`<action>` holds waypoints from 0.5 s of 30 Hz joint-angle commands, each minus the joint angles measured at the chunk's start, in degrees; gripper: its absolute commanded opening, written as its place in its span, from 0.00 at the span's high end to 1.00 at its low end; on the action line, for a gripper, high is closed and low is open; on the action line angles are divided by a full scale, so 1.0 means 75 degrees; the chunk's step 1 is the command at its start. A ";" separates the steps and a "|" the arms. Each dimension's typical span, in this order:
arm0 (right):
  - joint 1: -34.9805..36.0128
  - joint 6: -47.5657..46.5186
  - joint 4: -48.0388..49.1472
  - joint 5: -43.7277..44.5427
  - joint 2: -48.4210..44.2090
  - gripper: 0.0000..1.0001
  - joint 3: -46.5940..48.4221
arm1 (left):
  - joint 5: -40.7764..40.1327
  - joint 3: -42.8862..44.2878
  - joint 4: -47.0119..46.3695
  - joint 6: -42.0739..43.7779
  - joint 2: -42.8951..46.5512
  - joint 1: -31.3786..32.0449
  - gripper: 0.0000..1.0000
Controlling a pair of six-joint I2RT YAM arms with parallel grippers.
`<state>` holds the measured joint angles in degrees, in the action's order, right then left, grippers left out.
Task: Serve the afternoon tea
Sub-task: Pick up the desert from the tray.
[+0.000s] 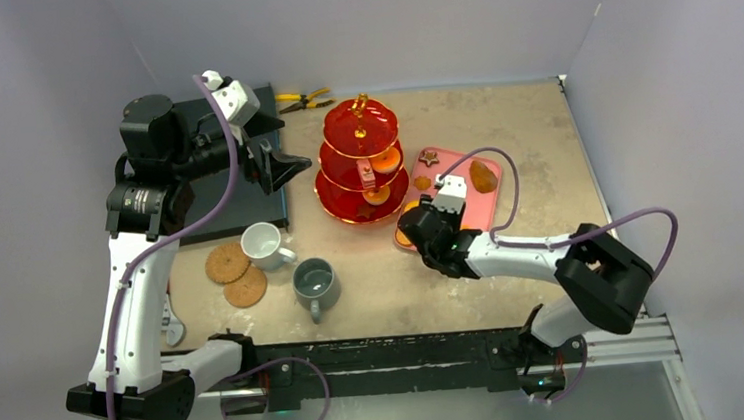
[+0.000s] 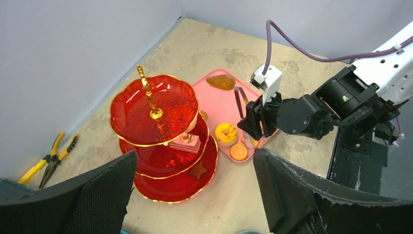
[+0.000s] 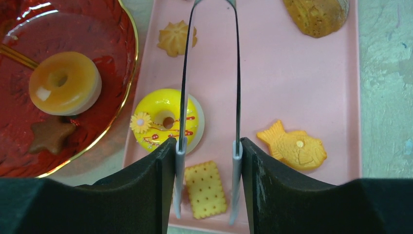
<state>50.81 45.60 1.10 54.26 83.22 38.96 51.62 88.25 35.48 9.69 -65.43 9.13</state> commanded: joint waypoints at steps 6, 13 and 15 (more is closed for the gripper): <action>-0.0027 0.0372 -0.0124 -0.0016 -0.0353 0.56 -0.0089 | 0.0095 -0.0042 -0.0073 0.0092 0.0032 -0.0009 0.11; -0.0012 0.0119 -0.0307 0.0214 -0.0731 0.67 -0.0027 | 0.0136 -0.0038 -0.0105 0.0068 0.0029 -0.0009 0.11; -0.0013 -0.0040 -0.0263 0.0258 -0.0918 0.69 0.0004 | 0.0129 -0.0019 -0.0102 0.0064 0.0040 -0.0010 0.11</action>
<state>50.70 46.76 -0.99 53.23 79.72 38.74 51.64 88.23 35.48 9.67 -65.45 9.13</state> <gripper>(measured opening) 0.450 0.892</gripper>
